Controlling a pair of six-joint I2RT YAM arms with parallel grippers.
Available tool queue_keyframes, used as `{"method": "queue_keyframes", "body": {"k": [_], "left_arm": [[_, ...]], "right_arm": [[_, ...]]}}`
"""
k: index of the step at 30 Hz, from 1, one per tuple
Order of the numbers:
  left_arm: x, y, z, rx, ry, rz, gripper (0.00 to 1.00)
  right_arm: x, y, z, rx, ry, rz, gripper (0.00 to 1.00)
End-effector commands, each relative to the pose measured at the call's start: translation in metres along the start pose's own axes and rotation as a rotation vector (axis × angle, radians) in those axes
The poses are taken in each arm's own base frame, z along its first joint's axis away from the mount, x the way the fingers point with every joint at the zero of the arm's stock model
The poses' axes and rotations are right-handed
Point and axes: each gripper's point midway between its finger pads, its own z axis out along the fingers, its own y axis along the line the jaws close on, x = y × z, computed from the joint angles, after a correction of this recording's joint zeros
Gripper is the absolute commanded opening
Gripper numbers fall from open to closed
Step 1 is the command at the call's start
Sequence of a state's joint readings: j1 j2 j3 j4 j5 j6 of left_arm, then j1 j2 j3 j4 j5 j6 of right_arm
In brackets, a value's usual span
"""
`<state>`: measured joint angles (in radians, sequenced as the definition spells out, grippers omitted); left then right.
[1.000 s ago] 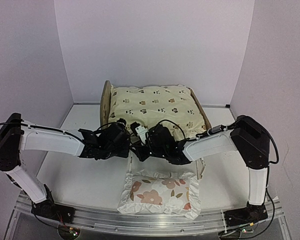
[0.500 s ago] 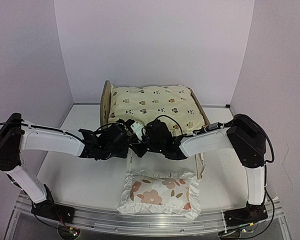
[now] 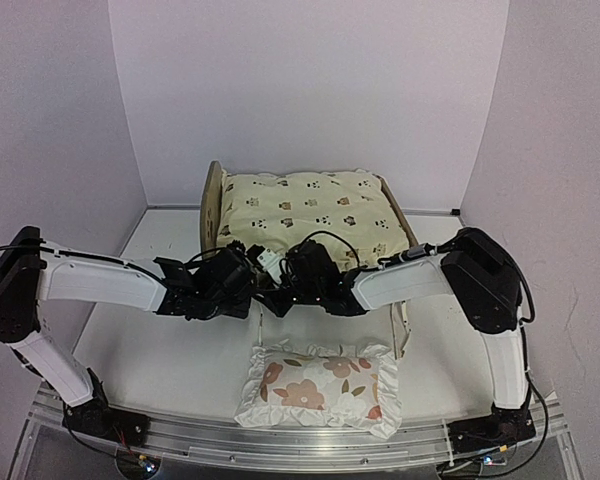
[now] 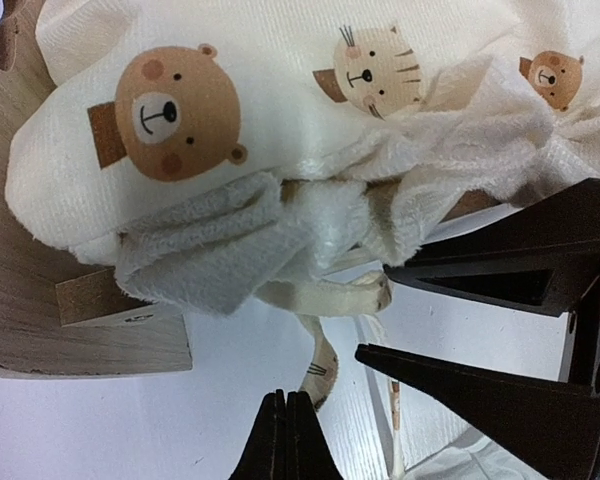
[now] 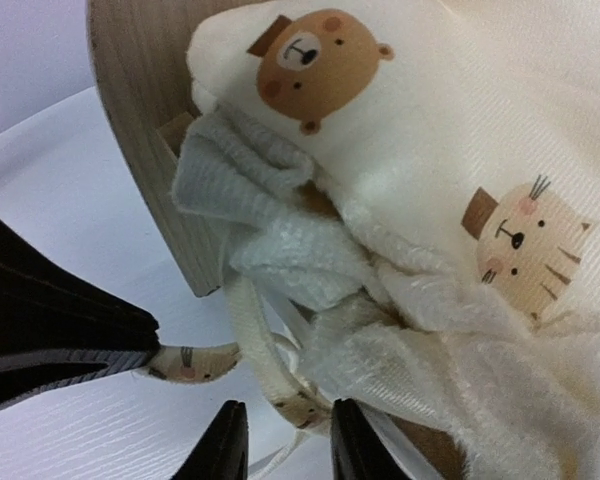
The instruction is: Set up the pet bed
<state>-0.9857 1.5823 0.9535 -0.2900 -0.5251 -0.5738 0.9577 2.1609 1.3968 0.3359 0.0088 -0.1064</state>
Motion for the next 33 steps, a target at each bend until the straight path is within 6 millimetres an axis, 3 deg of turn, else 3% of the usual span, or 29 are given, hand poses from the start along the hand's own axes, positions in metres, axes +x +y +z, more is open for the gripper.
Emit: {"method": "queue_keyframes", "body": {"k": [1,5,10,15,23,26,33], "left_arm": [[-0.021,0.004,-0.011,0.013,-0.047,-0.036,0.00],[-0.021,0.012,-0.012,-0.005,-0.033,-0.047,0.00],[-0.021,0.015,-0.017,0.007,-0.012,-0.060,0.00],[-0.019,0.015,-0.016,0.013,0.001,-0.056,0.00],[-0.019,0.016,-0.015,0.011,0.009,-0.056,0.00],[-0.020,0.016,-0.017,0.015,0.008,-0.057,0.00],[-0.021,0.021,-0.016,0.007,0.008,-0.060,0.00]], "right_arm": [[-0.025,0.009,-0.032,-0.075,-0.048,0.012,0.40],[-0.025,0.011,-0.047,-0.087,-0.050,0.024,0.43],[-0.024,-0.008,-0.044,-0.030,-0.052,0.049,0.34],[-0.033,-0.017,-0.025,0.004,-0.073,0.027,0.26],[-0.022,-0.026,0.007,0.048,-0.048,-0.035,0.20],[-0.022,-0.022,0.014,0.022,-0.051,-0.050,0.20],[-0.029,0.012,0.014,-0.182,-0.076,-0.029,0.26]]}}
